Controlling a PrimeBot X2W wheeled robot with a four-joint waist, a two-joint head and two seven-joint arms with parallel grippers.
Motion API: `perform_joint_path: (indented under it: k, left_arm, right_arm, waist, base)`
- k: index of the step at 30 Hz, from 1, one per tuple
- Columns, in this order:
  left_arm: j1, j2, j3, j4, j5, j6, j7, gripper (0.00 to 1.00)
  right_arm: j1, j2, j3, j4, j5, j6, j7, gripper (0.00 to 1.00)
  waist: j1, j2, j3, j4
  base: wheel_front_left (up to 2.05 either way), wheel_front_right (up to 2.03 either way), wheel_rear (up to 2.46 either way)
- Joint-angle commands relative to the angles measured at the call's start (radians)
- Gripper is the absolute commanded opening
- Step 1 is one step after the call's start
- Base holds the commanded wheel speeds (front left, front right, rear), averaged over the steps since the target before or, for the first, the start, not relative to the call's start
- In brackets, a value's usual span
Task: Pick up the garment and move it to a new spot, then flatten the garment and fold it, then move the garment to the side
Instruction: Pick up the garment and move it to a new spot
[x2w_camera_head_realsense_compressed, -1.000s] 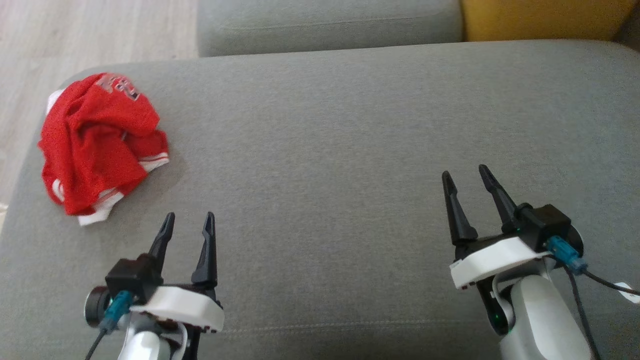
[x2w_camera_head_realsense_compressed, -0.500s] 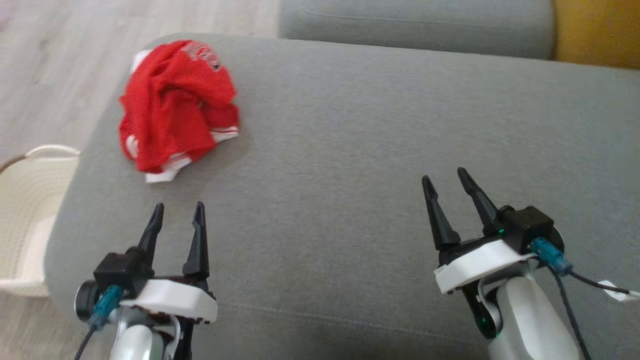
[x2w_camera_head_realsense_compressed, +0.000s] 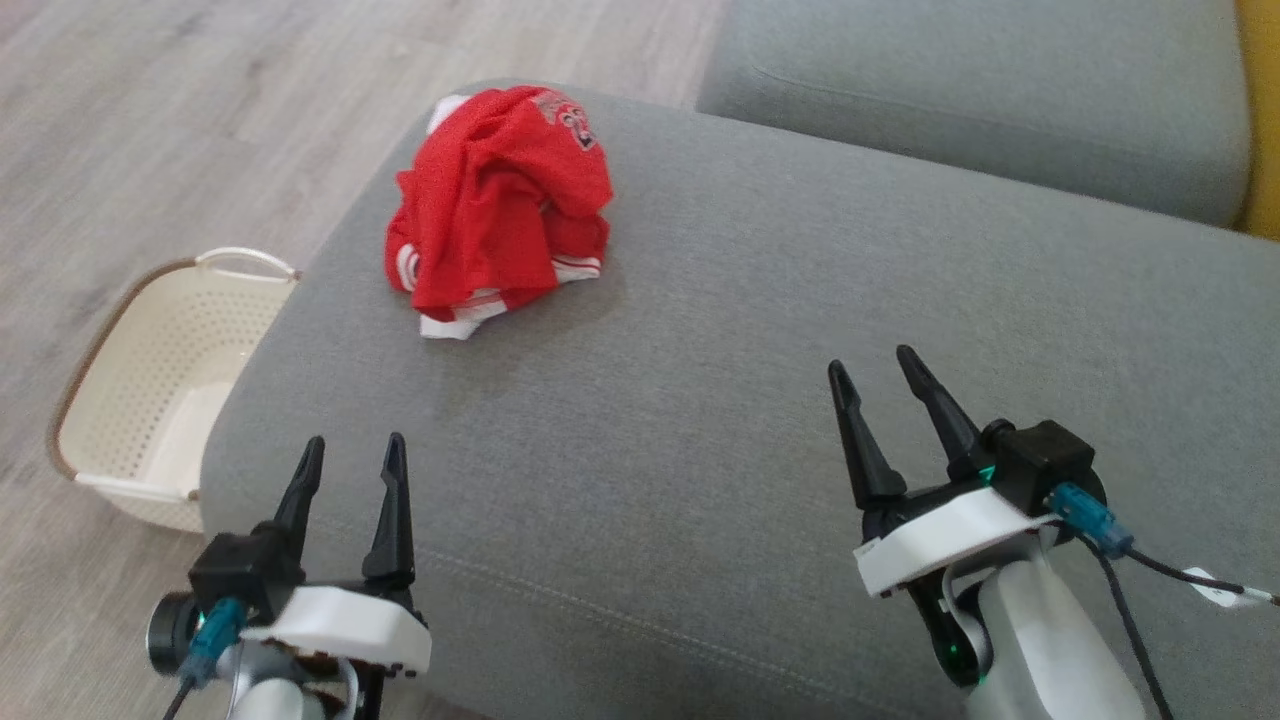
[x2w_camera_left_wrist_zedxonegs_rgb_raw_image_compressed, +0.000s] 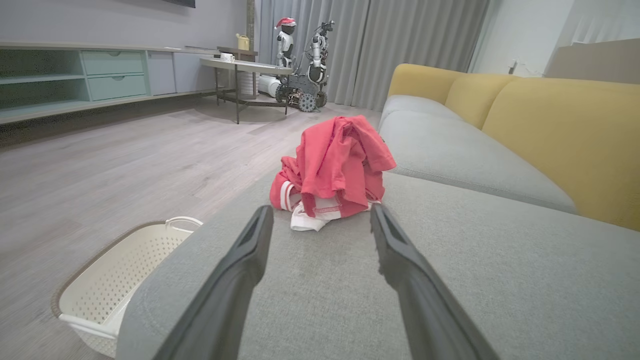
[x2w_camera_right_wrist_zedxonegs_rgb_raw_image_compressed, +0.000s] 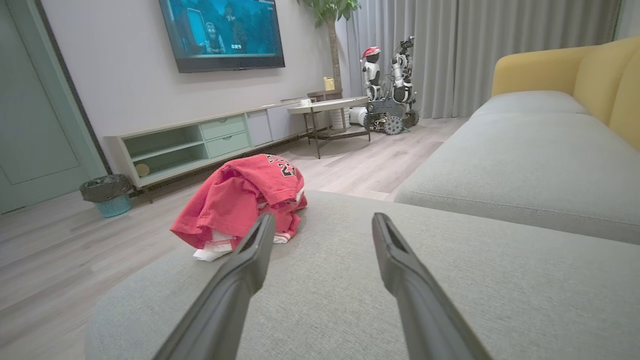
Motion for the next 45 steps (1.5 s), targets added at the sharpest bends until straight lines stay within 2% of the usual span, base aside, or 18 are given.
perform_joint_path:
  k: [1,8,24,36,45]
  left_arm:
    - [-0.03,0.002,0.037,-0.039,0.014,0.004,-0.012,1.0]
    - [-0.013,0.002,0.046,-0.038,0.019,0.001,-0.012,1.0]
    - [-0.007,0.002,0.077,-0.055,0.001,0.014,-0.012,1.0]
    - [-0.047,0.002,0.121,-0.048,-0.008,0.009,-0.012,1.0]
    - [-0.257,0.047,0.146,0.04,0.002,-0.055,-0.012,1.0]
  right_arm:
    - [-0.024,0.004,0.025,-0.024,0.01,0.007,-0.014,1.0]
    - [-0.006,0.004,0.031,-0.014,0.03,0.007,-0.018,1.0]
    - [-0.009,0.004,0.032,-0.01,0.031,0.007,-0.021,1.0]
    - [-0.028,0.004,-0.029,-0.05,-0.018,0.007,-0.001,1.0]
    - [-0.043,-0.006,-0.131,-0.182,-0.117,0.007,0.052,1.0]
  waist:
    - [0.0,0.0,-0.014,0.02]
    - [0.0,0.0,-0.037,0.047]
    - [0.0,0.0,-0.033,0.041]
    - [0.0,0.0,0.073,-0.039]
    - [0.0,0.0,0.22,-0.101]
  base:
    - [0.0,0.0,0.0]
    - [0.0,0.0,0.0]
    - [0.0,0.0,0.0]
    - [0.0,0.0,0.0]
    - [0.0,0.0,0.0]
